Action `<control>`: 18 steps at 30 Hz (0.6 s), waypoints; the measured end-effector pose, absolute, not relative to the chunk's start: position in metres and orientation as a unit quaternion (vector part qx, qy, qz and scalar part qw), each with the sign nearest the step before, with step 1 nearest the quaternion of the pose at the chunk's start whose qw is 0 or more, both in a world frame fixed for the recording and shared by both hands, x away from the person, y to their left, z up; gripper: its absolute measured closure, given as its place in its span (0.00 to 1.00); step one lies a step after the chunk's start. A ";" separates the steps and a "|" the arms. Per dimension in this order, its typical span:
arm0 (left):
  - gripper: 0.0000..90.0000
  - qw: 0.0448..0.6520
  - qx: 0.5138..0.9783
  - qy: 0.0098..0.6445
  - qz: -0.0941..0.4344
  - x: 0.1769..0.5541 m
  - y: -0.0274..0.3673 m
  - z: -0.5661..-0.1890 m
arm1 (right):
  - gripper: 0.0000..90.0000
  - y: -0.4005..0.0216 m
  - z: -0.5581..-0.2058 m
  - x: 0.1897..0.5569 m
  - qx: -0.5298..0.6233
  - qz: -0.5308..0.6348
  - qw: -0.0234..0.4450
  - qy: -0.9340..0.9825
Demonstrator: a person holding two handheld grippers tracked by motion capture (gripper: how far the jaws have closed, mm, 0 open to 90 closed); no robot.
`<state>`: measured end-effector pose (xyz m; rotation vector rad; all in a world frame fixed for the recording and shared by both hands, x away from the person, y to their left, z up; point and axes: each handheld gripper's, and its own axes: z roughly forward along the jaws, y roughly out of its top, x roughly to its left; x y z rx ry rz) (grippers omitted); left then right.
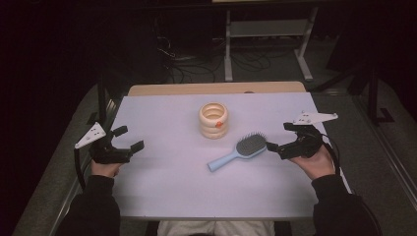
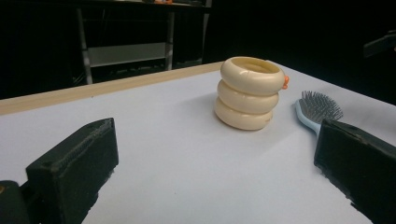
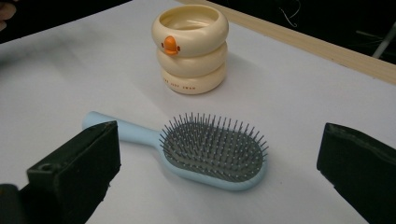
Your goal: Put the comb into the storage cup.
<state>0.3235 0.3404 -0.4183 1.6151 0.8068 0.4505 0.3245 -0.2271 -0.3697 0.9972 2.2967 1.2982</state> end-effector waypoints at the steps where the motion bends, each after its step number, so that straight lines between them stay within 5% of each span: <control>1: 0.00 0.598 0.696 0.348 0.194 0.324 0.340 -0.418 | 0.00 -0.227 -0.370 0.324 0.349 0.454 0.160 0.804; 18: 0.00 0.599 0.695 0.347 0.195 0.323 0.341 -0.418 | 0.00 -0.204 -0.359 0.335 0.331 0.453 0.148 0.814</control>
